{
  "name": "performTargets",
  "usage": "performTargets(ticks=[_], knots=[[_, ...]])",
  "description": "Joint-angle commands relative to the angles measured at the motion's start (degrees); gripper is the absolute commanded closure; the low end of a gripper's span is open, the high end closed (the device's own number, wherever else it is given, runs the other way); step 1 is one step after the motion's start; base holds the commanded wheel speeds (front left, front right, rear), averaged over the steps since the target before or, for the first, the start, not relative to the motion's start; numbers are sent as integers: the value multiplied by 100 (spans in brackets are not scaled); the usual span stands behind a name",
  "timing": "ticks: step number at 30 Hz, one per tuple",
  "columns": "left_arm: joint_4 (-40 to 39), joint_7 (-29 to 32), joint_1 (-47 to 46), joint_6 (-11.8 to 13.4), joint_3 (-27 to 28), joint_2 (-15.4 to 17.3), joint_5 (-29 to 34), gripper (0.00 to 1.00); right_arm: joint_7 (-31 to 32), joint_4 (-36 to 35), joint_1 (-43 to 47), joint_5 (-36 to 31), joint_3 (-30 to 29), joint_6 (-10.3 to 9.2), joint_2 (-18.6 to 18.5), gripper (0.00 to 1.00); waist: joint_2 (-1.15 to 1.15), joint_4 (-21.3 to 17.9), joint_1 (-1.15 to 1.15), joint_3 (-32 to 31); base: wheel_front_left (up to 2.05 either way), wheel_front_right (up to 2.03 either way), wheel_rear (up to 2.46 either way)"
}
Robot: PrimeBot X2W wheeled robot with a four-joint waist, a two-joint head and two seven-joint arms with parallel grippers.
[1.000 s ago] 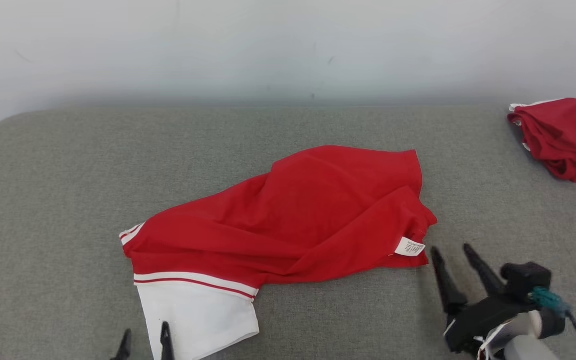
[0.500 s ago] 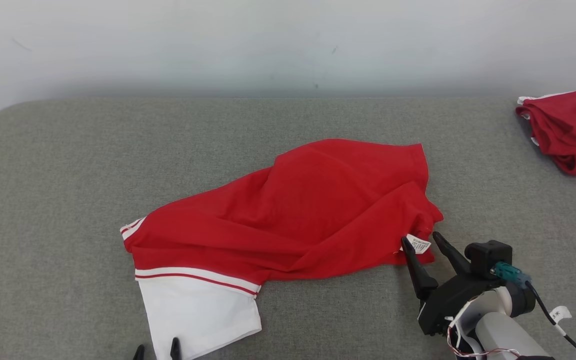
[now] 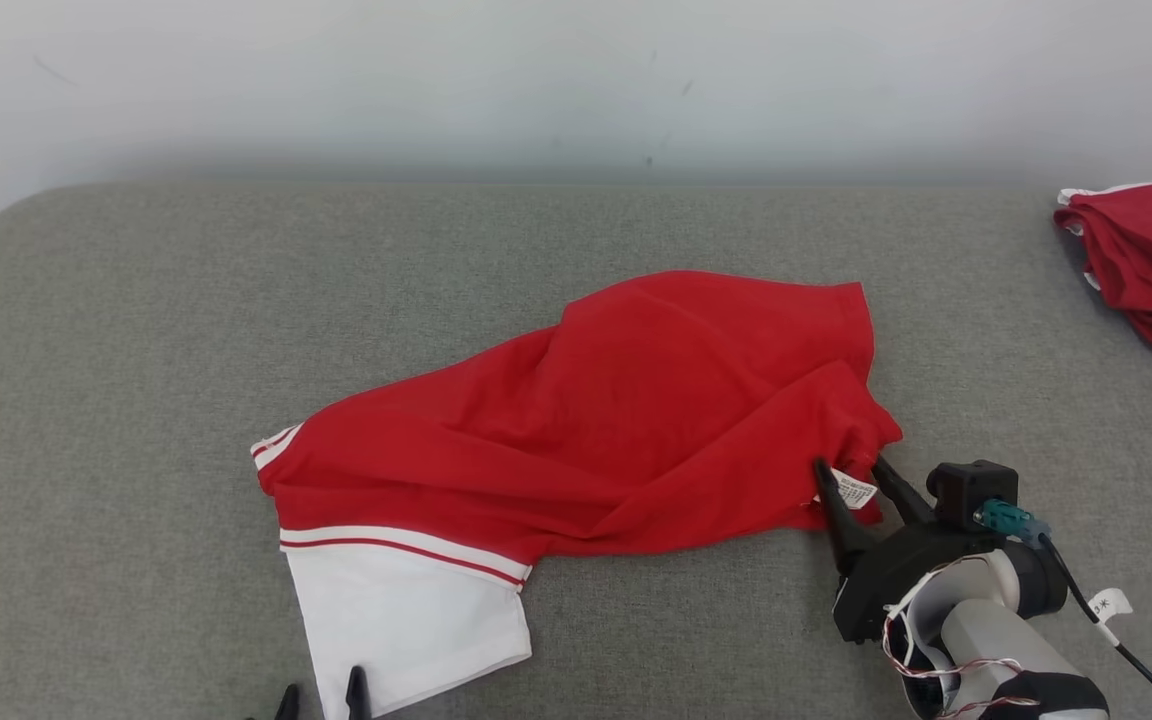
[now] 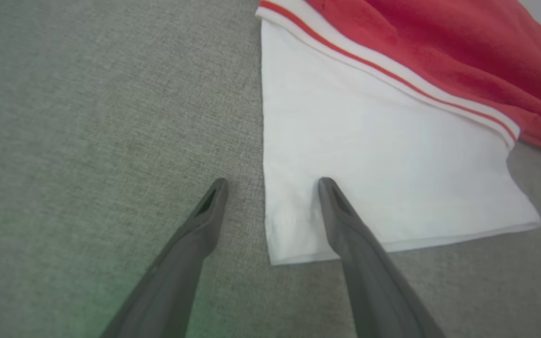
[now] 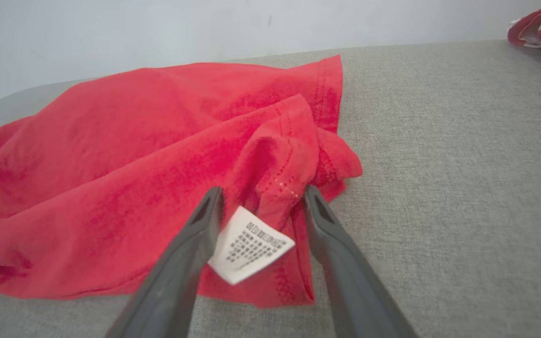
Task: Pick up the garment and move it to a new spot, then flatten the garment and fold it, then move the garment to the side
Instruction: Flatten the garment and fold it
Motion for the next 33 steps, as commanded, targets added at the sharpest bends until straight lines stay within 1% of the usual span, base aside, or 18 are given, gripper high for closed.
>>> performTargets(ticks=[1,2,3,6,10,15,17,19,21,22,24,26,27,29,30,31,33], knots=[[208,203,51,-111,-155,-160,-54,73,-40,97,-79,6,-3,14,0,91,0,18,0,-14,0,0,0],[253,187,17,-142,-153,-177,-116,100,-62,163,-101,-17,3,14,3,100,0,26,0,-26,0,0,0],[332,220,-10,-163,-206,-187,-92,100,-79,214,-118,-21,9,14,28,100,0,25,0,-48,0,0,0],[339,46,-67,-179,-201,-176,-53,100,-107,267,-144,-25,22,14,27,100,0,13,0,-112,0,0,0],[7,-155,-21,-72,-113,-49,91,100,-127,18,-29,-9,23,14,-59,100,0,4,0,-226,0,0,0],[-927,-237,188,128,53,110,202,100,-128,-589,334,94,-20,14,-278,100,0,26,0,-339,0,0,0],[-1341,-237,258,183,100,221,259,100,-113,-812,468,145,17,14,-381,100,0,12,0,-342,0,0,0],[-1715,-87,222,176,89,385,330,100,22,-1048,522,176,51,14,-479,100,0,-12,0,-298,0,0,0],[-2108,181,-6,211,46,523,407,100,207,-1322,469,373,38,14,-461,100,0,-43,0,-228,0,0,0],[-2264,335,-195,188,28,698,512,100,335,-1443,366,391,67,14,-507,100,0,-65,0,-168,0,0,0],[-2544,670,-680,83,21,868,487,100,556,-1691,17,347,139,14,-607,100,0,-98,0,-8,0,0,0],[-2718,1065,-1316,-62,38,1164,542,100,845,-1869,-448,450,199,14,-558,100,0,-170,0,247,0,0,0],[-2734,1278,-1711,-174,68,1257,466,100,1001,-1916,-737,579,169,14,-504,100,0,-200,0,402,0,0,0],[-2623,1705,-2610,-410,124,1412,318,100,1327,-1883,-1414,792,78,14,-476,100,0,-249,0,740,0,0,0],[-2513,1898,-3101,-505,128,1500,263,100,1453,-1819,-1799,792,68,14,-511,100,0,-262,0,912,0,0,0],[-2396,2081,-3628,-563,167,1529,163,100,1595,-1741,-2225,833,48,14,-519,100,0,-271,0,1112,0,0,0],[-2020,2374,-4642,-638,262,1472,-50,100,1864,-1449,-3020,963,-68,14,-502,100,0,-260,0,1439,0,0,0]])
